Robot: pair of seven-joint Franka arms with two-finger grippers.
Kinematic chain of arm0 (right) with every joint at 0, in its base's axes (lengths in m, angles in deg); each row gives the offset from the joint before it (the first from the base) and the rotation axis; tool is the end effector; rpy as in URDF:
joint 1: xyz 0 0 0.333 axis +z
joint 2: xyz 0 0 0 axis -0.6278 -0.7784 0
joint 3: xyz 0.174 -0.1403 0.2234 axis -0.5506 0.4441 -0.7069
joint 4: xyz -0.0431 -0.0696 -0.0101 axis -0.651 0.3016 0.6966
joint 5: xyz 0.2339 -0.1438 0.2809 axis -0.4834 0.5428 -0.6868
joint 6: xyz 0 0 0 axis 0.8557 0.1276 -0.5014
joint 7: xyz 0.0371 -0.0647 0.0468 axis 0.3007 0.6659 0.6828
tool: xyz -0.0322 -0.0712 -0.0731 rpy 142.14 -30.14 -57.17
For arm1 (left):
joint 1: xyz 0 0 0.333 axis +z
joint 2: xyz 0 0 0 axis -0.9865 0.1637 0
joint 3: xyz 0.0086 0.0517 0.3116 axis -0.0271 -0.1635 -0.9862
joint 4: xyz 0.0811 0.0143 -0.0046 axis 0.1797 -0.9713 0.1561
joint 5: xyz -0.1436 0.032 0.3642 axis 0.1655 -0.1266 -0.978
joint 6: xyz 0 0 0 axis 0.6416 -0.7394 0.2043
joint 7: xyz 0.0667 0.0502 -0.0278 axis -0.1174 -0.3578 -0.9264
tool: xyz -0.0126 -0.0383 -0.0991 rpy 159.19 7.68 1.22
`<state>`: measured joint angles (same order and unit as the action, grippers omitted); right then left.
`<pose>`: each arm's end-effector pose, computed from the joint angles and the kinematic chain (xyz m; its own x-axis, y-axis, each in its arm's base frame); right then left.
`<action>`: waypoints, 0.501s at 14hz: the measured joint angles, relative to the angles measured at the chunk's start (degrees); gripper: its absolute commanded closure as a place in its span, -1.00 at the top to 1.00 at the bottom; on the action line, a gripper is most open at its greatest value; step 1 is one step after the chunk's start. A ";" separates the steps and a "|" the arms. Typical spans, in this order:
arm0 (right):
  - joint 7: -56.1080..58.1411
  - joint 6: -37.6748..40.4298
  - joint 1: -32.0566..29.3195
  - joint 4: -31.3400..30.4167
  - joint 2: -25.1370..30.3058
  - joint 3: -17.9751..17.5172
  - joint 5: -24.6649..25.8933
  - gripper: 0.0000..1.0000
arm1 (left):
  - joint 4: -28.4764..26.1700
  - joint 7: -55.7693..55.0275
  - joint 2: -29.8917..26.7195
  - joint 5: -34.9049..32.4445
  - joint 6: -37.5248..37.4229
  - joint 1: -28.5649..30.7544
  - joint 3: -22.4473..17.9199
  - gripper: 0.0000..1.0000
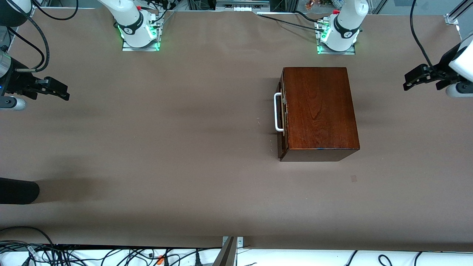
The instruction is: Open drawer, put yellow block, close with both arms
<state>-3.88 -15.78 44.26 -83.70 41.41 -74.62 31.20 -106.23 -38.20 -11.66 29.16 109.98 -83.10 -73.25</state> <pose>0.5733 -0.0009 0.5856 0.9985 -0.0105 -0.0538 -0.0088 -0.9995 0.0311 0.5384 0.0058 0.6022 0.9967 0.0390 -0.0715 0.0379 -0.9991 -0.0165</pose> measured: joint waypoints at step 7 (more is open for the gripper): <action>0.00 -0.01 0.00 0.00 0.00 0.00 0.00 1.00 | 0.48 -0.01 0.05 0.00 -1.57 -0.05 0.30 1.00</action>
<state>-3.88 -15.78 44.25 -83.70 41.42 -74.62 31.20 -105.75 -38.22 -11.61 29.16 108.41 -83.15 -72.95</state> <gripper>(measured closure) 0.000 0.000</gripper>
